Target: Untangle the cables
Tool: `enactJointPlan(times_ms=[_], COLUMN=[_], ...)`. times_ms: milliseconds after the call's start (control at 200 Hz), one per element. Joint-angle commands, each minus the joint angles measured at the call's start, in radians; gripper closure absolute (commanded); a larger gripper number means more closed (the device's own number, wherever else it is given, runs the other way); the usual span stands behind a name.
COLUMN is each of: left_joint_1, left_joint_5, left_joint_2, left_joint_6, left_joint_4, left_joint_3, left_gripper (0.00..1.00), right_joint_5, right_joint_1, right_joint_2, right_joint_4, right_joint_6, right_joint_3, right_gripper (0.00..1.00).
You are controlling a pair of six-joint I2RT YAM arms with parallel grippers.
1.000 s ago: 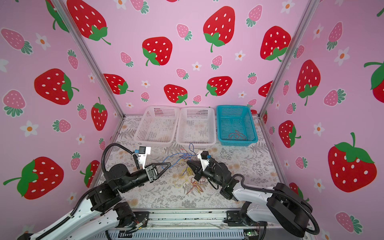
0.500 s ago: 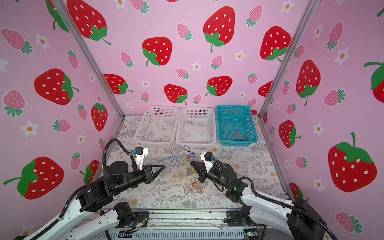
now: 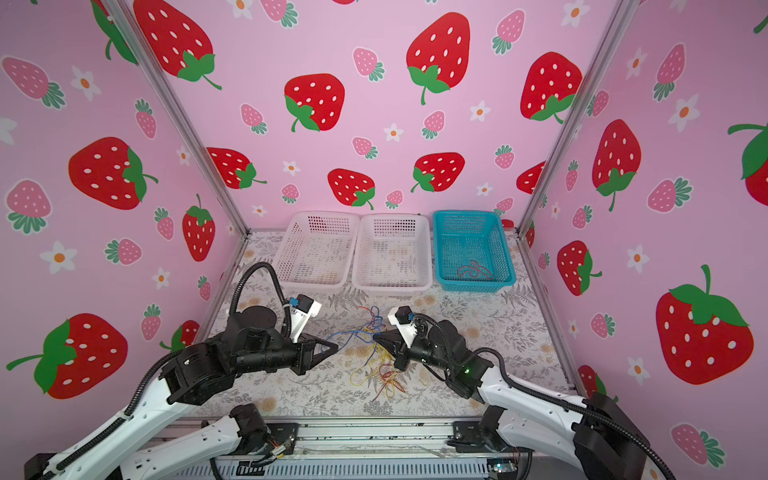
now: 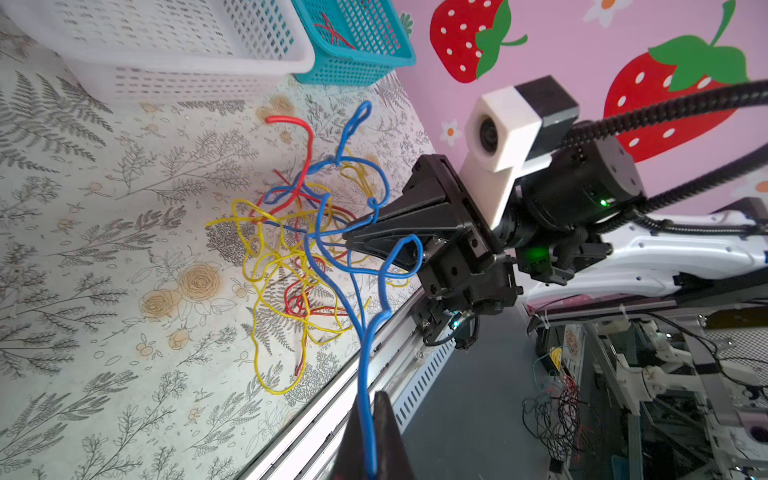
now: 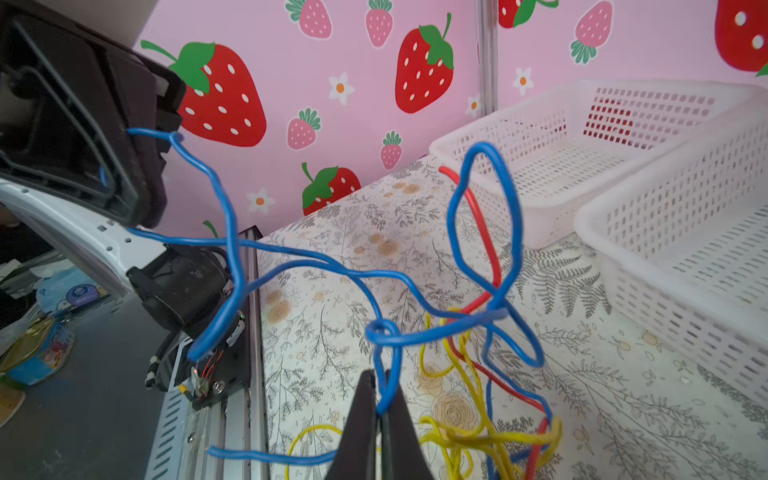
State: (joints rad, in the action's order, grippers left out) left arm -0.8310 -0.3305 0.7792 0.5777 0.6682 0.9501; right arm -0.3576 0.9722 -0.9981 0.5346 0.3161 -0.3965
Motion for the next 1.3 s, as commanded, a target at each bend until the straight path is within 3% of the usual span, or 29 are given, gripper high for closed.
enactJointPlan(times_ms=[0, 295, 580, 865, 1121, 1296], left_joint_1=[0.000, 0.073, 0.249, 0.372, 0.374, 0.374], left_joint_5=[-0.097, -0.069, -0.072, -0.135, -0.262, -0.264], left_joint_2=[0.032, 0.072, 0.045, 0.043, 0.092, 0.091], left_joint_6=[-0.061, -0.147, -0.253, -0.269, -0.261, -0.287], left_joint_4=[0.074, 0.278, 0.451, 0.448, 0.400, 0.421], left_joint_3=[0.052, 0.148, 0.211, 0.209, 0.169, 0.167], left_gripper=[1.00, 1.00, 1.00, 1.00, 1.00, 1.00], right_joint_5=[-0.055, -0.226, -0.129, -0.288, -0.287, -0.293], right_joint_1=[0.007, 0.007, 0.007, 0.014, 0.051, 0.052], right_joint_2=[0.050, 0.069, 0.165, 0.029, -0.039, -0.130], right_joint_4=[-0.005, -0.123, -0.148, -0.081, -0.109, -0.141], right_joint_6=[-0.047, -0.086, -0.076, 0.001, -0.027, -0.050], right_joint_3=[-0.043, -0.086, -0.052, -0.047, -0.108, -0.162], right_gripper=[1.00, 1.00, 1.00, 1.00, 1.00, 1.00])
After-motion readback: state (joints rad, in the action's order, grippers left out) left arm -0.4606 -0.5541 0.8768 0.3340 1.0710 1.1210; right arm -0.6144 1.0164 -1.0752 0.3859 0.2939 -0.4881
